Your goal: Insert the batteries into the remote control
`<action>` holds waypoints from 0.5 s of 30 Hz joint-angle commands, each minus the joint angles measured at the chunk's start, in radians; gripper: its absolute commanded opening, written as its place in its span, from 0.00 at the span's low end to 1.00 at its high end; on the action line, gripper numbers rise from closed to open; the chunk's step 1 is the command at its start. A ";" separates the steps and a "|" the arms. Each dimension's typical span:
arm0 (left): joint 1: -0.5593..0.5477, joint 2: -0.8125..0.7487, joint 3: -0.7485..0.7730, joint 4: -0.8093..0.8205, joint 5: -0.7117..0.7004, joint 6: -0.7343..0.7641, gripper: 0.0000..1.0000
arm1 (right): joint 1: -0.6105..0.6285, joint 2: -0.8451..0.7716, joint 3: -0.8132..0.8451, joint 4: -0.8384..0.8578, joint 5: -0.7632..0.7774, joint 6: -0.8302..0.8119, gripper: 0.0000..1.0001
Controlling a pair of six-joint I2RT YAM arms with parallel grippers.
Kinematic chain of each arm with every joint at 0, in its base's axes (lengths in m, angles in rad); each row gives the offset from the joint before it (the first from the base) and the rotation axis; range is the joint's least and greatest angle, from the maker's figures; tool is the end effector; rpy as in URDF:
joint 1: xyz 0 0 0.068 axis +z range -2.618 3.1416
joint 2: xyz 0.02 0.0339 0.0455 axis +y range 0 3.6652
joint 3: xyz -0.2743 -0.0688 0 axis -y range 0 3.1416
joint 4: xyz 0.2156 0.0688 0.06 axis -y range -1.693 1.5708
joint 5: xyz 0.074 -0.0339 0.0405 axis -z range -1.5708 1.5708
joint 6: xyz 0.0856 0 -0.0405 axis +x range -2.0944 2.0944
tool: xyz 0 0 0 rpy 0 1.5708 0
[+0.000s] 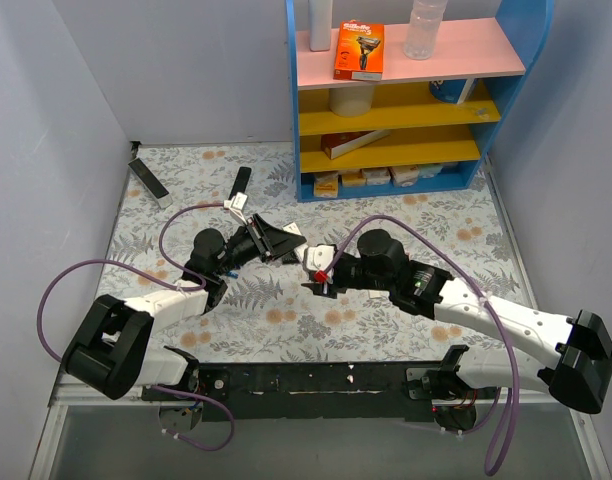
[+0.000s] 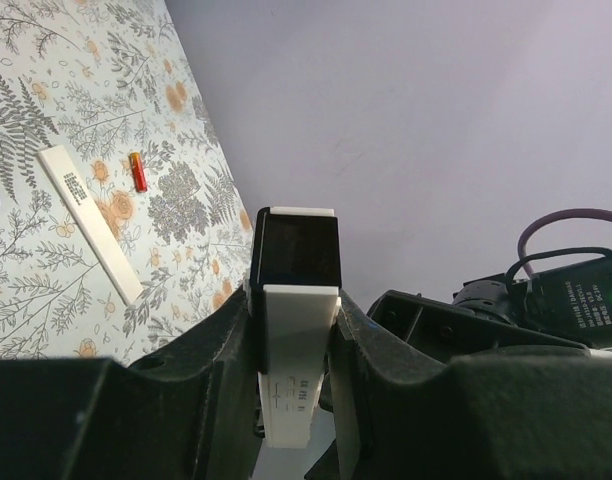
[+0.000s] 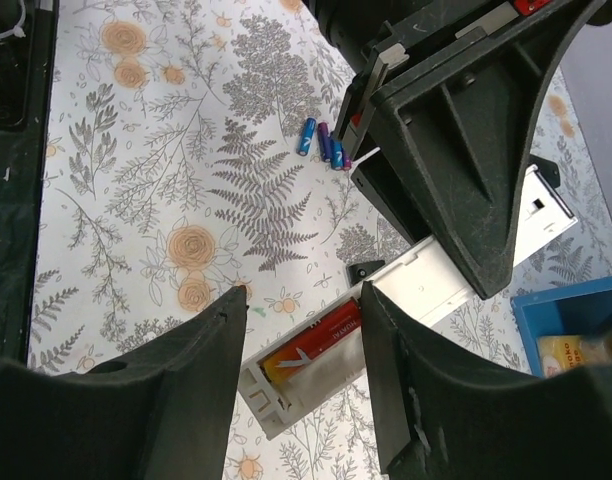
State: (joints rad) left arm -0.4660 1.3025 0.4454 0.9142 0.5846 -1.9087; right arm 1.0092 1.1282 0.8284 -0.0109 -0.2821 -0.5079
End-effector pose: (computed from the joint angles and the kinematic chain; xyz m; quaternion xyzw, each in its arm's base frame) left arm 0.2280 -0.1675 0.2626 -0.2769 0.6321 -0.7196 0.0770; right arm 0.1263 0.2454 0.3073 -0.6104 0.5237 0.2547 0.5369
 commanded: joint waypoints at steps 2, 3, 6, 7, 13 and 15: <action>-0.003 -0.029 0.030 0.233 -0.029 -0.222 0.00 | 0.012 0.041 -0.106 -0.112 0.012 0.060 0.57; -0.003 -0.023 0.032 0.247 -0.029 -0.234 0.00 | 0.012 0.039 -0.113 -0.110 0.021 0.049 0.57; -0.005 -0.023 0.036 0.258 -0.035 -0.277 0.00 | 0.014 0.045 -0.137 -0.112 0.052 0.022 0.58; -0.003 -0.025 0.038 0.253 -0.037 -0.283 0.00 | 0.015 0.047 -0.138 -0.116 0.063 0.000 0.59; -0.005 -0.046 0.026 0.203 -0.103 -0.366 0.00 | 0.043 0.079 -0.130 -0.136 0.133 -0.061 0.60; -0.003 -0.051 0.018 0.201 -0.140 -0.392 0.00 | 0.058 0.091 -0.129 -0.135 0.162 -0.075 0.60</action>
State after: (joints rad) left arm -0.4660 1.3296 0.4339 0.9360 0.5232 -1.9068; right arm 1.0382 1.1473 0.7559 0.0914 -0.1837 -0.5850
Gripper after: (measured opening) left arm 0.273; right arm 0.601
